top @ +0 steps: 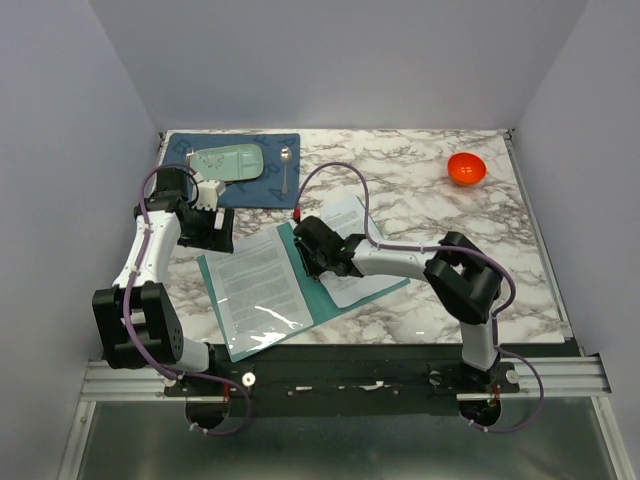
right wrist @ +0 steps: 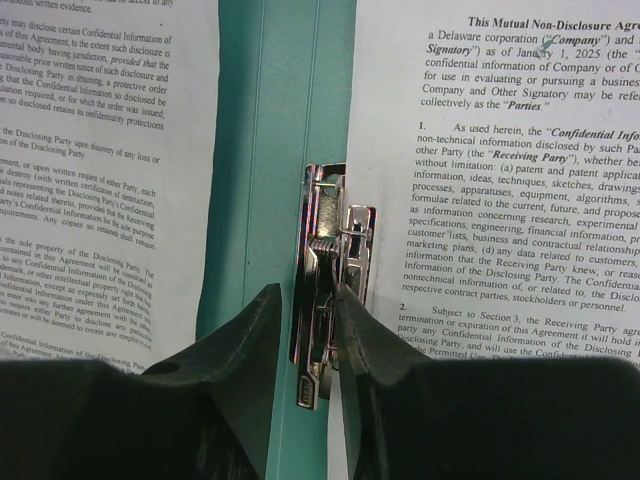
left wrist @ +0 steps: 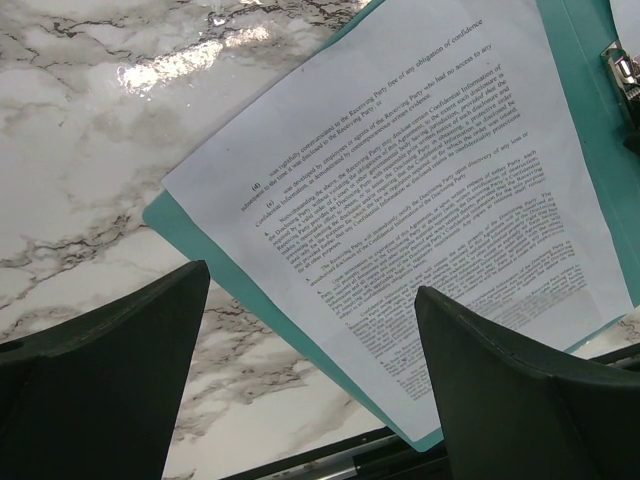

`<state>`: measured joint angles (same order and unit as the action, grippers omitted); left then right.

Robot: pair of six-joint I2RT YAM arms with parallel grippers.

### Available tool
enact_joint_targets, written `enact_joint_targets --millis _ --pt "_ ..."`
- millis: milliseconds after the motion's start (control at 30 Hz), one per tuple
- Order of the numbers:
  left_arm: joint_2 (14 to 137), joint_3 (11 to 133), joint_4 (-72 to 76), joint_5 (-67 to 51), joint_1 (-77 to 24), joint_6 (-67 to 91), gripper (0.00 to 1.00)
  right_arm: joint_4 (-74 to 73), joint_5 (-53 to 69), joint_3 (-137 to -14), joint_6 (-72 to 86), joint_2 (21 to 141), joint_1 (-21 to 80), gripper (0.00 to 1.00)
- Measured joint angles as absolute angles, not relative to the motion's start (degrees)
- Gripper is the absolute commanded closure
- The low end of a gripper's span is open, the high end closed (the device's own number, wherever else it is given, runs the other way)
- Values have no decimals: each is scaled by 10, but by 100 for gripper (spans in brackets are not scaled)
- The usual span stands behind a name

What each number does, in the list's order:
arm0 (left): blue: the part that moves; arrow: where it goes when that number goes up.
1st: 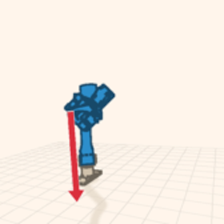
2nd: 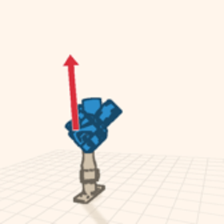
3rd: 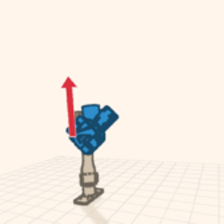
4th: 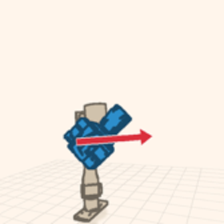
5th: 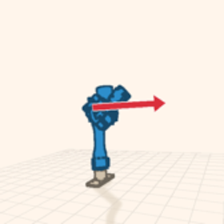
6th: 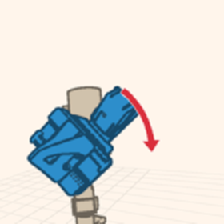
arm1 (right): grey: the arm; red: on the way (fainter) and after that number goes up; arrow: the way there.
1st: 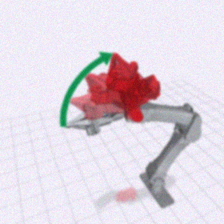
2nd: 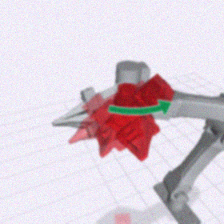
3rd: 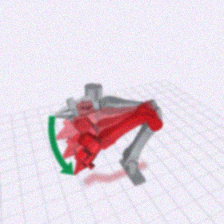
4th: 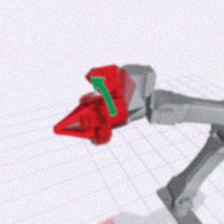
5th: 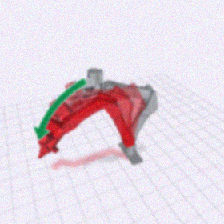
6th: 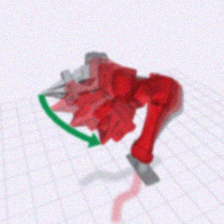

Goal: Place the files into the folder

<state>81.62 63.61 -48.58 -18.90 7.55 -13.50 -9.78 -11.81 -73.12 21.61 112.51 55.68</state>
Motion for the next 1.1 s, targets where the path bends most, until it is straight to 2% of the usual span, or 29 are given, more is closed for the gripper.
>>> enact_joint_targets --millis 300,400,500,533,700,900,1100 --pt "812 634 -486 -190 76 -139 2 -102 -120 -744 216 1138 559 65" --pt "808 631 -488 -190 76 -141 2 -116 -128 -761 216 1151 566 71" --pt "806 631 -493 -190 79 -142 2 -144 -144 -790 220 1168 571 79" --pt "806 632 -495 -190 81 -142 2 -152 -149 -799 223 1173 572 85" --pt "795 634 -502 -190 94 -142 1 -183 -173 -823 241 1186 575 99" --pt "753 634 -511 -189 110 -144 1 -192 -194 -820 271 1184 577 99" --pt "751 624 -515 -193 124 -161 1 -215 -190 -763 333 1131 565 99"
